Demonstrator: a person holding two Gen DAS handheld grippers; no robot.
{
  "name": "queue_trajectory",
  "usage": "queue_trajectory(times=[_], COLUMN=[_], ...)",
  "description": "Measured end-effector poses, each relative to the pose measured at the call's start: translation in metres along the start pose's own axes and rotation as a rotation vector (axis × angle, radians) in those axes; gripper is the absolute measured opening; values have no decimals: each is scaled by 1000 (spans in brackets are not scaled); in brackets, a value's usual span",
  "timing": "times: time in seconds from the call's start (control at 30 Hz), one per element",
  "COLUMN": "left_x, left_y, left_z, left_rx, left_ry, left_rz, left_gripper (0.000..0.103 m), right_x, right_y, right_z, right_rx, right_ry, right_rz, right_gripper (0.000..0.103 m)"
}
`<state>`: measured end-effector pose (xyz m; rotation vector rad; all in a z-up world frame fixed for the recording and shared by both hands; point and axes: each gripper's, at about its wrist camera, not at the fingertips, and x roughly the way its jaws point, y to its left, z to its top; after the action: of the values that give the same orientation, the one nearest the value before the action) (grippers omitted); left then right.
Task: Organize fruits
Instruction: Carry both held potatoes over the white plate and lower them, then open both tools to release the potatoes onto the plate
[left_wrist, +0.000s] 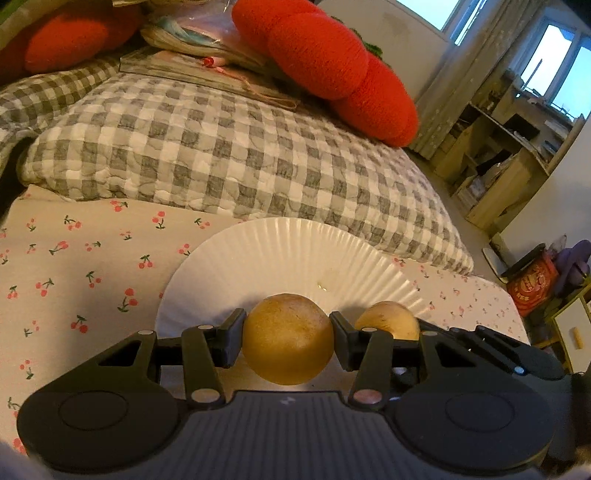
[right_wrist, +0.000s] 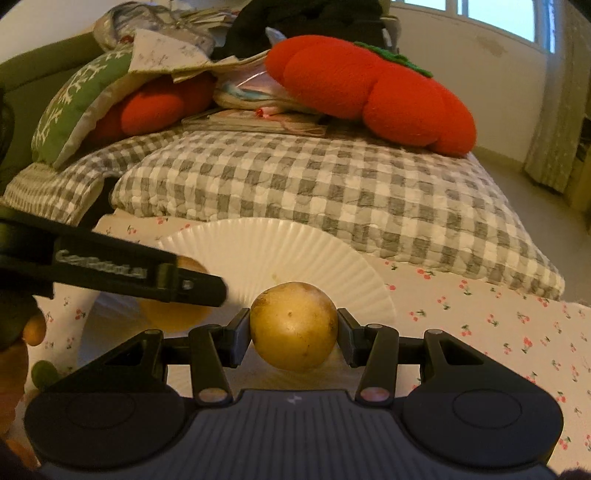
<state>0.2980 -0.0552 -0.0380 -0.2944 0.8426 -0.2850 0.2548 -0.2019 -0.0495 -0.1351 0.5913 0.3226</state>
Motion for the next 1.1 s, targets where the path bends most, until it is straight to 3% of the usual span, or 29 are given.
queue_trajectory(times=[0.3,0.53,0.7,0.93,1.1], left_x=[11,11,-5,-29,-48], left_y=[-10,-8,4,7,4], left_z=[1,-1,4,2,-11], left_rx=[69,99,33,1,30], left_ry=[-44,-63,-97,-112,-124], left_rz=[52,43,16,46,119], left_gripper=[43,46,70,79,85], right_x=[16,12,-5,-29,-45], right_y=[17,14,2,-14,-22], right_z=[1,3,9,10,8], right_rx=[-86,-127,-95,9,154], right_ry=[-18,-4,-16,-32,-29], right_rz=[-48,-36,12,24,53], right_gripper=[45,49,64,67,71])
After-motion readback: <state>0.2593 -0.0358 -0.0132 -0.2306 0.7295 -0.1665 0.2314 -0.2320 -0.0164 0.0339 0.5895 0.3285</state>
